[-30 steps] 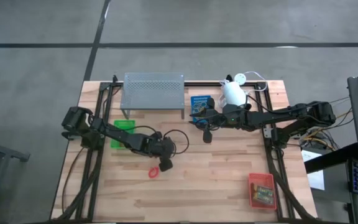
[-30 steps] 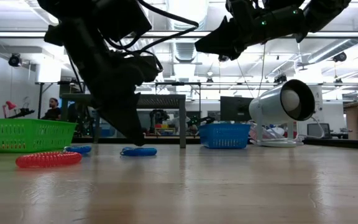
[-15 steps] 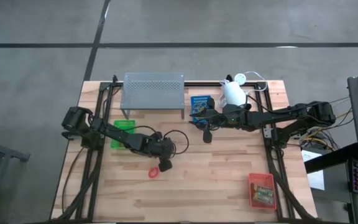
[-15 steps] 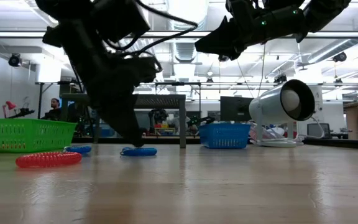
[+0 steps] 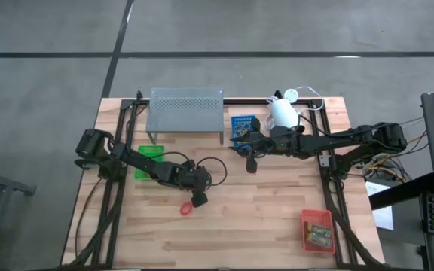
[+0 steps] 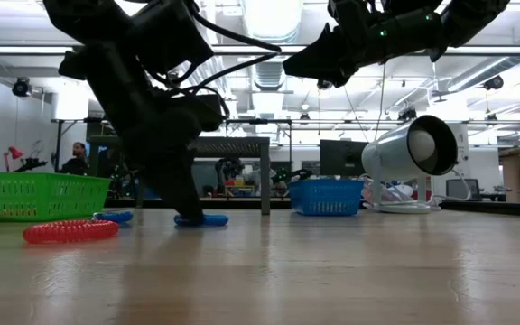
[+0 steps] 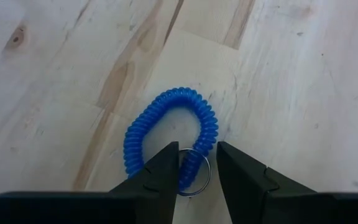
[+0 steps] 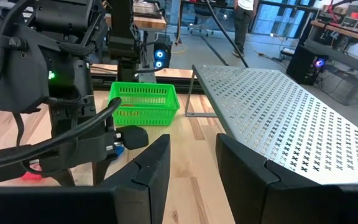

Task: Pick & Place Office Desk Supplies
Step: Put the blue spring keychain into the green bin

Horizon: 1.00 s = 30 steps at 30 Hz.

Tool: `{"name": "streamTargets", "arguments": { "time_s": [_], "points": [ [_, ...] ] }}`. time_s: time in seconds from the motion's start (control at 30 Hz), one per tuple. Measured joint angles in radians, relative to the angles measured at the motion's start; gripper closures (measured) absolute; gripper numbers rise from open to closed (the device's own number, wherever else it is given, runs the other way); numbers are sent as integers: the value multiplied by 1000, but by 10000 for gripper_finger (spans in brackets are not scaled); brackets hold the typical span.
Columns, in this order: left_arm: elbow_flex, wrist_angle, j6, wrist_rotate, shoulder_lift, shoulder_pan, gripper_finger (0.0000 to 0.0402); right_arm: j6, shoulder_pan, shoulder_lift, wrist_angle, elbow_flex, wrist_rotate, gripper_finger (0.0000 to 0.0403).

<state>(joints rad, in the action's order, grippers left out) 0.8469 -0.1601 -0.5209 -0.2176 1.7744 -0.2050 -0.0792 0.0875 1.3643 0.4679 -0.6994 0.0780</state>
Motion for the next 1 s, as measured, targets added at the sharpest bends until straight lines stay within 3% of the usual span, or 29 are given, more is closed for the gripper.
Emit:
{"name": "streamTargets", "arguments": {
  "time_s": [1.0],
  "points": [
    [4, 9, 17, 13, -17, -1, 284, 0, 0, 0, 0, 0, 0, 275]
  ]
}}
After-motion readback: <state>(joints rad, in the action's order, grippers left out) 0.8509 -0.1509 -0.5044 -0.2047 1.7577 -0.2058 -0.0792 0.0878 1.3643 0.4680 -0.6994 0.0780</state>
